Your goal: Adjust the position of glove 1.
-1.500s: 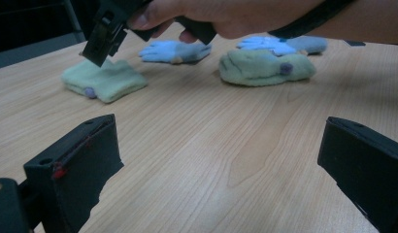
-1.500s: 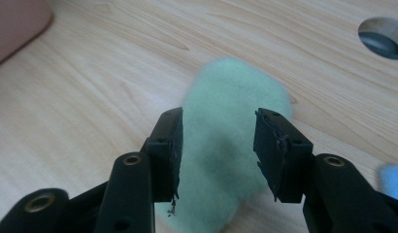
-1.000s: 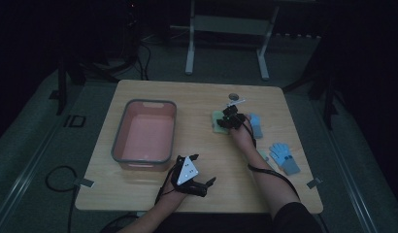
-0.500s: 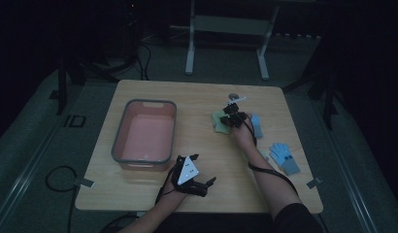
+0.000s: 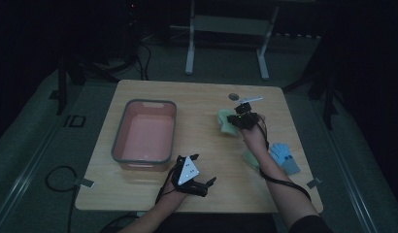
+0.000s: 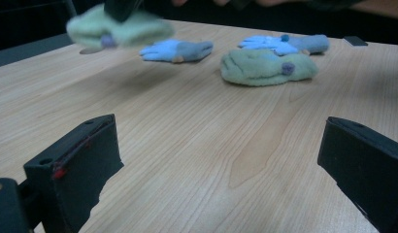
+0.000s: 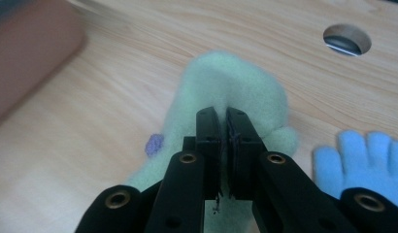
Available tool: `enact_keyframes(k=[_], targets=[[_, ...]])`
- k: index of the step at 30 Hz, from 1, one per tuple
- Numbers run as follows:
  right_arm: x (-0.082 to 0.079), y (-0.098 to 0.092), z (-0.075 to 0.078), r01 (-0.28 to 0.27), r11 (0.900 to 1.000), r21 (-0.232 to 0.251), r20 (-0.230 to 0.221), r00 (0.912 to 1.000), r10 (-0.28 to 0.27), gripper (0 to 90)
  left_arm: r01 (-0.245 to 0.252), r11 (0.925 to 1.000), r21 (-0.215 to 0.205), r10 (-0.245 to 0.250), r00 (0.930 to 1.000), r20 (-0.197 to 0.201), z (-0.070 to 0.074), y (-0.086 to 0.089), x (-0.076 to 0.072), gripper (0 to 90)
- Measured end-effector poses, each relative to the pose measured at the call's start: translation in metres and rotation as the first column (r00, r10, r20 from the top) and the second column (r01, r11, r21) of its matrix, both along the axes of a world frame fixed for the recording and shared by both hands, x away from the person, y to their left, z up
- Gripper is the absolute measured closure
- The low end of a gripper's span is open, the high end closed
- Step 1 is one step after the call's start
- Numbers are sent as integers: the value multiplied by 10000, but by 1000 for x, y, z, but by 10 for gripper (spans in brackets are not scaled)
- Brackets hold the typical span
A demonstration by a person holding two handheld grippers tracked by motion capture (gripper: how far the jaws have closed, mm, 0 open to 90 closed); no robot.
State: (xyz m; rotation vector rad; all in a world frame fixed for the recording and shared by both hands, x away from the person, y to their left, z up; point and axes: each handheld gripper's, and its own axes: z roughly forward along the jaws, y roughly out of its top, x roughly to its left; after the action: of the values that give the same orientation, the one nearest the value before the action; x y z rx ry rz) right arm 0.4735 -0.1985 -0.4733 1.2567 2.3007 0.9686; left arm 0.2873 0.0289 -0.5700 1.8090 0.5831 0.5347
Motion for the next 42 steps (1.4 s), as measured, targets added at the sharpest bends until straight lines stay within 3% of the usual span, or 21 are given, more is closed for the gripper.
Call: enact_keyframes(k=[5, 10, 15, 20, 28, 30, 37, 38, 42], targets=[[-38, -2, 26, -372, 9990, 243, 430, 9984, 361, 854, -34, 10000, -16, 34, 10000, -13, 0, 0, 0, 18], [-73, -4, 35, -371, 9986, 364, 764, 9965, 342, 854, -49, 10000, 13, 49, 10000, 28, 0, -1, -1, 18], [-101, -5, 28, -205, 9991, 360, 883, 9959, 172, 854, -63, 10000, 52, 63, 10000, 10, 0, 0, 0, 18], [-121, -2, 5, -42, 9998, 212, 589, 9983, 30, 854, -65, 10000, 45, 64, 10000, 22, 0, 0, 0, 18], [-128, 2, -33, 340, 9994, -44, 124, 9993, -340, 854, -46, 9999, 111, 45, 9999, 99, 0, -1, -1, 18], [-125, 2, -41, 298, 9995, 108, -106, 9995, -296, 854, -44, 9999, 125, 43, 9999, 111, 0, -1, -1, 18], [-119, 8, -60, 401, 9992, 8, -343, 9986, -401, 840, -51, 9999, 115, 50, 10000, 77, 0, -1, -1, 18], [-118, 10, -68, 417, 9990, -135, -479, 9980, -423, 822, -50, 9999, 114, 49, 10000, 84, 0, -1, -1, 18], [-117, 8, -75, 363, 9993, -48, -426, 9984, -364, 795, -55, 9999, 102, 54, 9999, 97, 0, -1, -1, 18]])
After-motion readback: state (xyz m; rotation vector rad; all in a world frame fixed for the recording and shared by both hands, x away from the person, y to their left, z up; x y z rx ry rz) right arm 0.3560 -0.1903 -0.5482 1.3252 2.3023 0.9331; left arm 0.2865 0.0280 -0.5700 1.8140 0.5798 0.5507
